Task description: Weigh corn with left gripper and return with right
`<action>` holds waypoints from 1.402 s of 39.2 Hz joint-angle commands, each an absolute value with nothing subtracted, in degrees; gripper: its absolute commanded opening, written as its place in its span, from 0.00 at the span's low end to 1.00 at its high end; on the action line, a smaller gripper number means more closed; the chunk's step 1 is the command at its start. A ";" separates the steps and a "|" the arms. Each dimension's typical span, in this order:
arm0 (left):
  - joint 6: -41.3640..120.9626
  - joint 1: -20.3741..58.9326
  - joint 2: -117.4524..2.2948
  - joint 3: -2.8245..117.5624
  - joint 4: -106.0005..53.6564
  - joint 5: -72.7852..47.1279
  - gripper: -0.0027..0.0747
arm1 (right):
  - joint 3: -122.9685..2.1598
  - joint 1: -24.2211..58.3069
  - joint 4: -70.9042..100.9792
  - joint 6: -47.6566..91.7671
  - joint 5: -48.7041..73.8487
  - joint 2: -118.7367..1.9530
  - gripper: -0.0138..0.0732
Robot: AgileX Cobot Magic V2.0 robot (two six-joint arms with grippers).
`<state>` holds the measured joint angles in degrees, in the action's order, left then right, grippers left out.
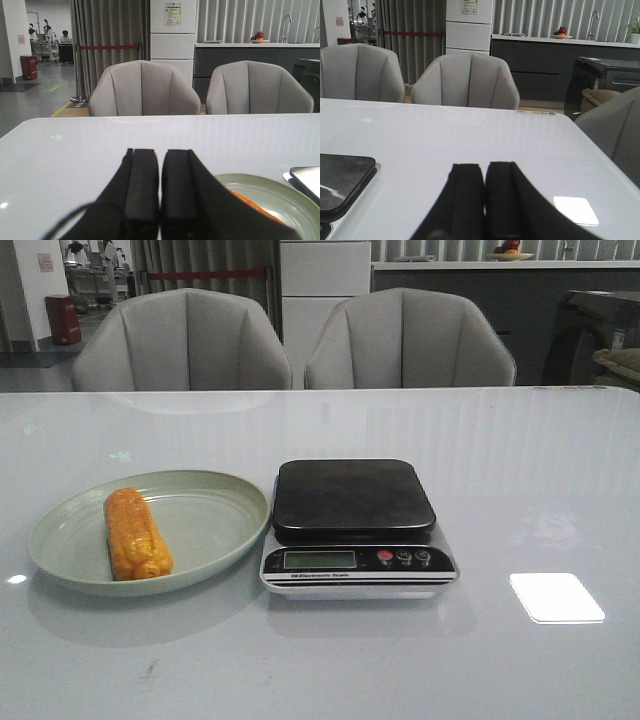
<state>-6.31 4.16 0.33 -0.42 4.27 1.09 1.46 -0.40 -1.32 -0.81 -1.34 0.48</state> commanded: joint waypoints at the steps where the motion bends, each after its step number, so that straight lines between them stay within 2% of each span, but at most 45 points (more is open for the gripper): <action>1: -6.82 4.56 1.54 -2.12 4.29 5.89 0.20 | 2.07 -0.63 -1.81 -0.33 -5.73 1.61 0.33; 13: -6.82 4.56 1.54 -2.12 4.29 6.15 0.20 | 2.07 -0.63 -1.81 -0.33 -5.73 1.61 0.33; 27: -6.94 4.56 1.44 -0.42 1.02 14.85 0.20 | 2.07 -0.63 -1.81 -0.33 -5.73 1.61 0.33; 45: -6.94 4.56 -7.40 20.06 0.85 -9.51 0.20 | 2.07 -0.63 -1.81 -0.33 -5.73 1.61 0.33; 55: -6.94 4.56 -9.58 20.46 0.00 -12.69 0.20 | 2.07 -0.63 -1.81 -0.33 -5.73 1.61 0.33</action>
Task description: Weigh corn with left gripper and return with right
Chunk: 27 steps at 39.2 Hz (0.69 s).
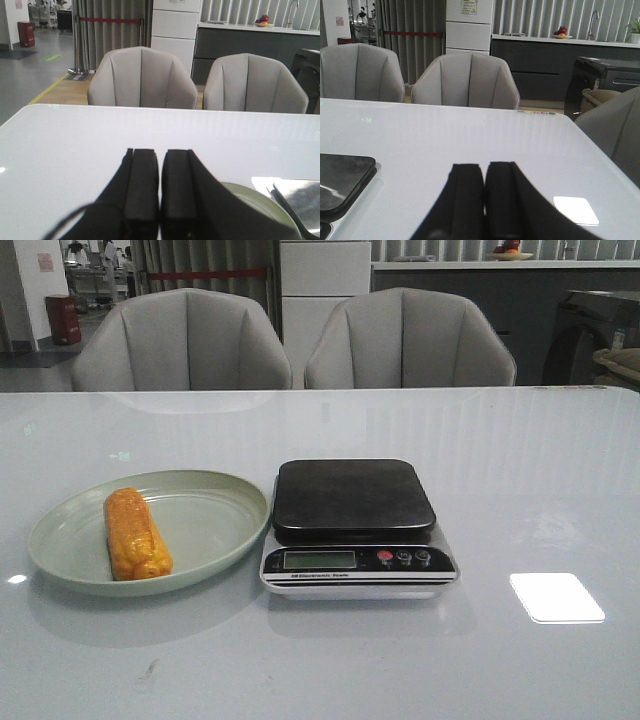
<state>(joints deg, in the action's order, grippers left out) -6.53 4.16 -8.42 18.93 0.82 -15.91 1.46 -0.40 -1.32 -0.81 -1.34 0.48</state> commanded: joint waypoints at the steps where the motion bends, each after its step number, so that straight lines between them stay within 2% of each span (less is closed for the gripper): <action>1: -6.94 4.56 -9.58 20.35 0.00 -12.67 0.20 | 2.07 -0.63 -1.81 -0.33 -5.73 1.61 0.33; 14: -6.94 6.85 -10.62 19.43 0.32 -14.02 0.22 | 2.07 -0.63 -1.81 -0.33 -5.73 1.61 0.33; 19: -6.94 9.62 -12.47 19.43 0.83 -15.25 0.36 | 2.07 -0.63 -1.81 -0.33 -5.73 1.61 0.33; 27: -6.94 11.96 -16.86 19.66 0.92 -15.42 0.69 | 2.07 -0.63 -1.81 -0.33 -5.73 1.61 0.33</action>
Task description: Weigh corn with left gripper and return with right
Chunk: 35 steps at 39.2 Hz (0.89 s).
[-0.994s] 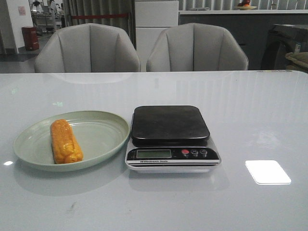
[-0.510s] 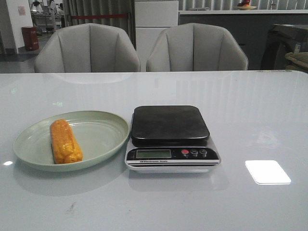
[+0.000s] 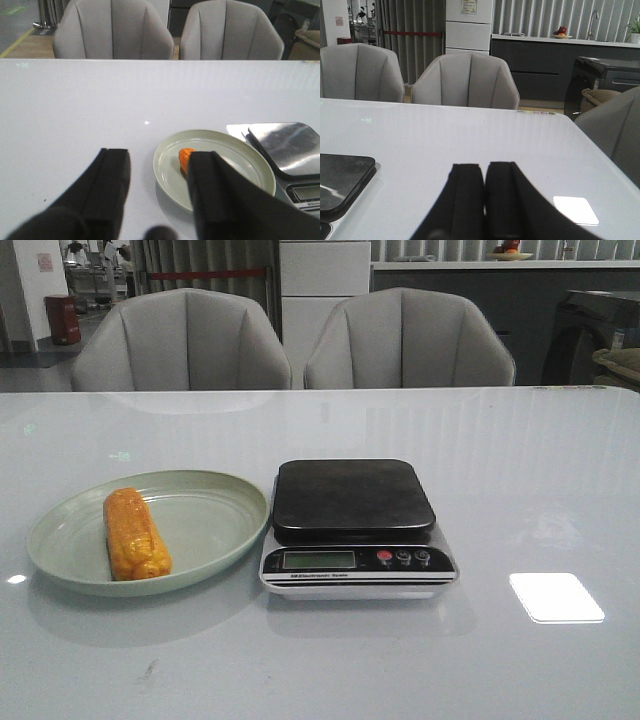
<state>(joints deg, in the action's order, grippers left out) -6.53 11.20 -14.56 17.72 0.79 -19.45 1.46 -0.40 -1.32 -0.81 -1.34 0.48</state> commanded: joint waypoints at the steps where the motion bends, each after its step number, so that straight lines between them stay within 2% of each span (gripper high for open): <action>1: -6.94 12.10 -17.49 19.75 0.92 -15.42 0.73 | 2.07 -0.63 -1.81 -0.33 -5.73 1.61 0.33; 5: -6.94 12.80 -19.85 20.49 0.92 -16.06 0.78 | 2.07 -0.63 -1.81 -0.33 -5.73 1.61 0.33; 15: -6.94 13.90 -28.78 26.14 -0.87 -17.01 0.78 | 2.07 -0.63 -1.81 -0.33 -5.73 1.61 0.33; 35: -6.94 21.82 -59.98 38.98 -6.45 -19.78 0.78 | 2.07 -0.63 -1.81 -0.33 -5.73 1.61 0.33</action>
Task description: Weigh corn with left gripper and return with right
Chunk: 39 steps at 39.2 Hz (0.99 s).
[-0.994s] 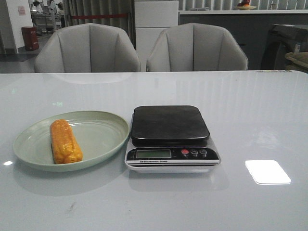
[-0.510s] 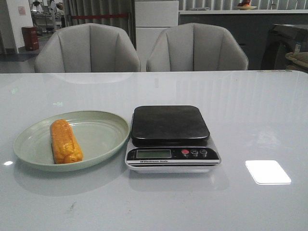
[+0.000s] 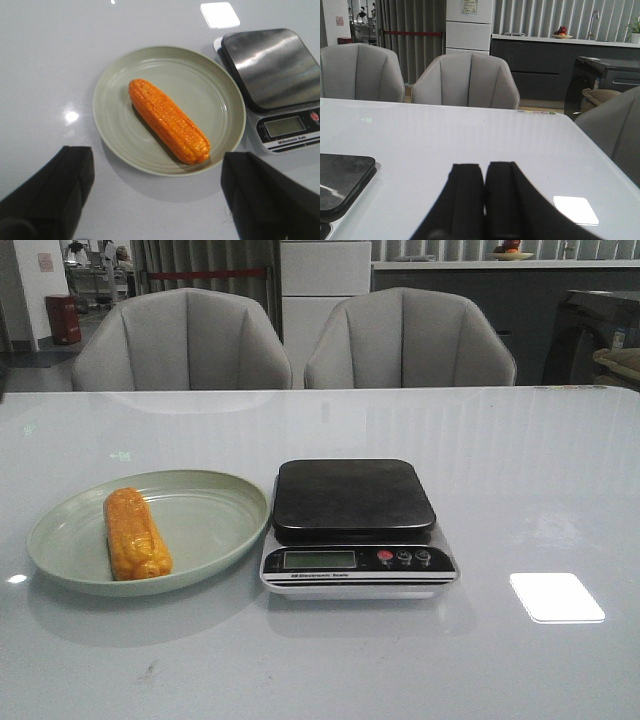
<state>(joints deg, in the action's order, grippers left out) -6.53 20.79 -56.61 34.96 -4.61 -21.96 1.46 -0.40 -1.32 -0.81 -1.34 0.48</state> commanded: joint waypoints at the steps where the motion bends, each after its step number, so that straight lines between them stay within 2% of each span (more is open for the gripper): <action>1: -6.94 21.94 -61.67 39.92 -7.10 -20.10 0.78 | 2.07 -0.63 -1.81 -0.33 -5.73 1.61 0.33; 20: -6.94 22.43 -86.09 54.85 -9.91 -25.58 0.78 | 2.07 -0.63 -1.81 -0.33 -5.72 1.66 0.33; 39: -7.11 22.43 -97.73 61.73 -10.18 -28.63 0.78 | 2.07 -0.63 -1.81 -0.33 -5.72 1.66 0.33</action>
<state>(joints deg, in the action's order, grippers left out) -6.53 22.04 -98.53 59.38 -9.40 -29.60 1.46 -0.40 -1.32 -0.81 -1.34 0.48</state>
